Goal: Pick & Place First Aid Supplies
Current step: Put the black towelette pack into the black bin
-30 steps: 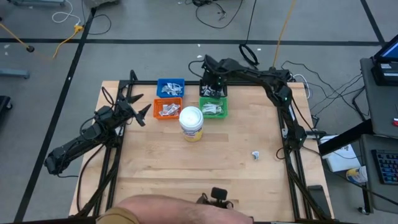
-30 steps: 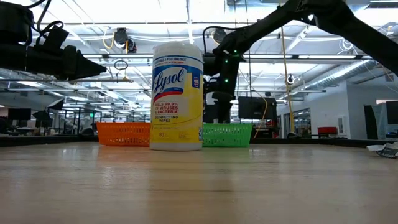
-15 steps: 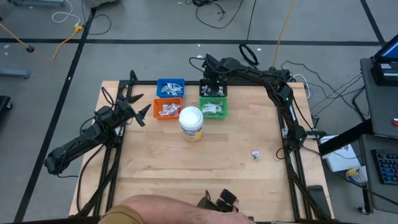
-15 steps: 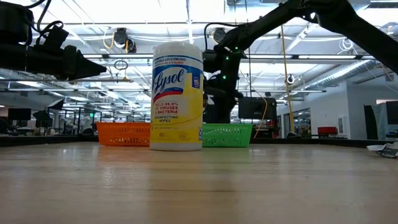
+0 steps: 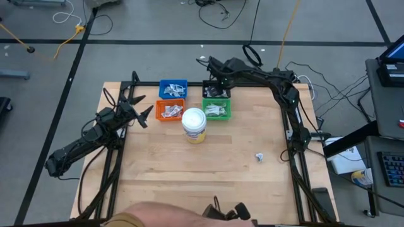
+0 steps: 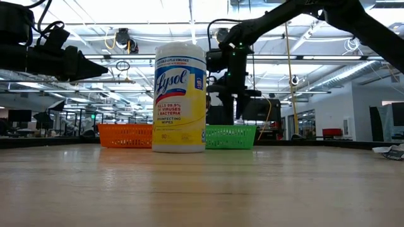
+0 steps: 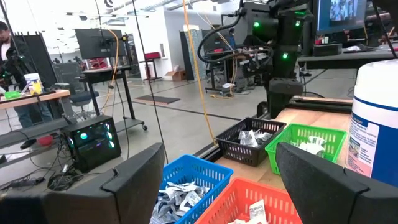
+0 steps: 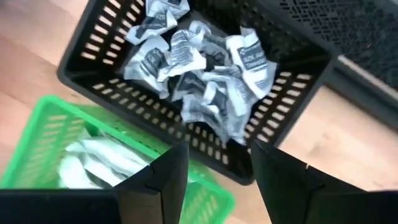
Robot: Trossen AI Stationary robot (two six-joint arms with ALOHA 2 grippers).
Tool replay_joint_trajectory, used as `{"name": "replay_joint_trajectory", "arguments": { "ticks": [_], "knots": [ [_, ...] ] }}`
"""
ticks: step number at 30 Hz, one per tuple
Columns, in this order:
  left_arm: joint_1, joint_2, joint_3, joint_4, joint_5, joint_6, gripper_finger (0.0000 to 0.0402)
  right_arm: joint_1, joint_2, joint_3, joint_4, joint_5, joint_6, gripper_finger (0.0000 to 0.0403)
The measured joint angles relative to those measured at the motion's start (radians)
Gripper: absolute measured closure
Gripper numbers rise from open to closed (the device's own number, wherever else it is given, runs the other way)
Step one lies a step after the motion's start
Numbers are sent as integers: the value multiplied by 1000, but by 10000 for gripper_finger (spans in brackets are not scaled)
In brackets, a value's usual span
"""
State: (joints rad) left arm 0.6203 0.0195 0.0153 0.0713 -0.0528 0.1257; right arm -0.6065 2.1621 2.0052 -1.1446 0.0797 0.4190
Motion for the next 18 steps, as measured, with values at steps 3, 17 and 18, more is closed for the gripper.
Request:
{"name": "replay_joint_trajectory", "arguments": {
  "ticks": [3, 17, 18],
  "knots": [
    [0, 0, 0, 0, 0, 0, 91, 10, -35, -41, 4, 0, 71, 235],
    [0, 0, 0, 0, 0, 0, 92, 200, -477, -643, 155, 3, 455, 221],
    [0, 0, 0, 0, 0, 0, 92, 221, -509, -683, 154, 1, 477, 220]
  ]
}}
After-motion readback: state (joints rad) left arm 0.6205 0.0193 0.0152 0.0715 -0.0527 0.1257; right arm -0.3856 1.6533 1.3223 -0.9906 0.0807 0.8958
